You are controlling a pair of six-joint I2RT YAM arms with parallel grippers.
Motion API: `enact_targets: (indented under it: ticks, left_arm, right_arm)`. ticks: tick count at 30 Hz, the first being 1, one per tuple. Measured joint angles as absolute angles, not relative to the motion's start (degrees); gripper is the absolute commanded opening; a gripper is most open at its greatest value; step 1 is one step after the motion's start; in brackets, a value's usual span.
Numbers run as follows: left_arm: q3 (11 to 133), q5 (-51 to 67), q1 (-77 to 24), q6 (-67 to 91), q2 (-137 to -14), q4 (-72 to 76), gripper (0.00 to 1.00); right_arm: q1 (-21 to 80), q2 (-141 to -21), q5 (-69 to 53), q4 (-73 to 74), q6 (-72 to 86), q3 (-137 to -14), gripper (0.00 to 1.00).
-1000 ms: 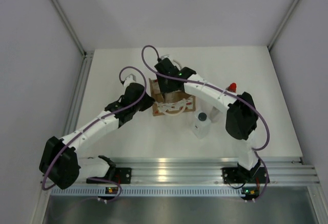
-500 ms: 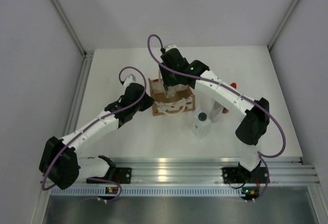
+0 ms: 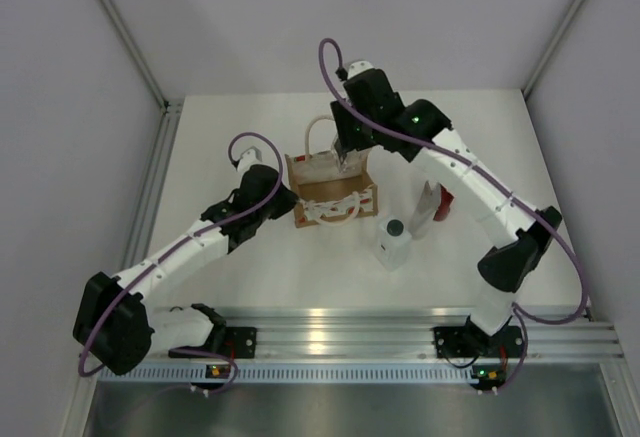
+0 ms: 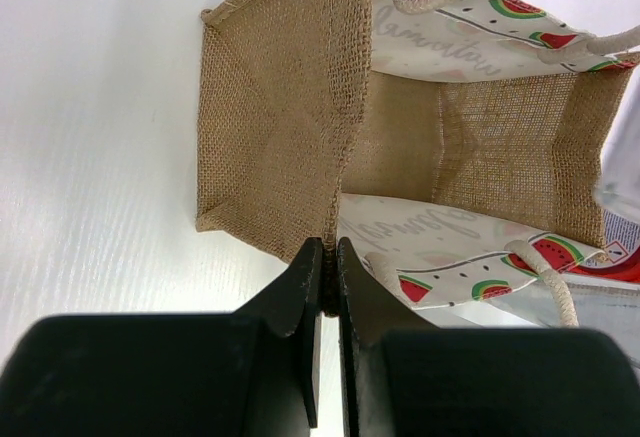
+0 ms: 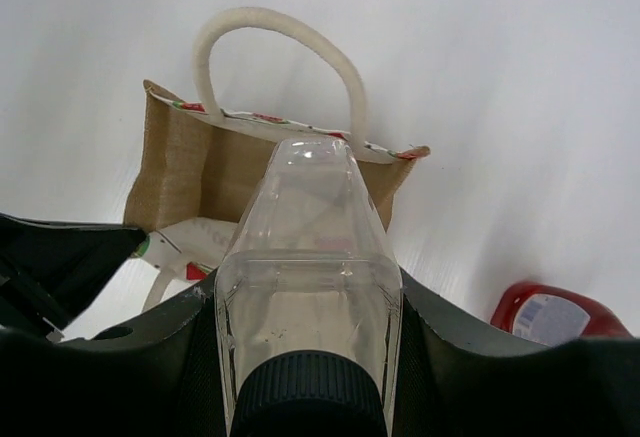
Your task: Take the personal care products out of the canvas bag
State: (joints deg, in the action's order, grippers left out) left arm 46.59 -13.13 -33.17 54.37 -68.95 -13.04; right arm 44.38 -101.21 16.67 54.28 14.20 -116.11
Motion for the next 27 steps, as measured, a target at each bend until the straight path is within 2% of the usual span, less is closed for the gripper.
enact_targets:
  ticks: [8, 15, 27]
  left_arm:
    - [46.59, -13.15, -33.17, 54.37, -68.88, -13.06, 0.0]
    - [46.59, -13.04, -33.17, 54.37, -68.88, -13.06, 0.0]
    - [46.59, -12.97, -33.17, 54.35, -68.88, -13.08, 0.0]
  right_arm:
    - [36.36, -94.52, 12.69, 57.69, 13.19, -116.38, 0.0]
    - [28.1, -94.06, 12.62, 58.59, 11.42, -115.77, 0.0]
    - [24.93, -105.97, 11.18, 56.38, 10.28, -110.06, 0.0]
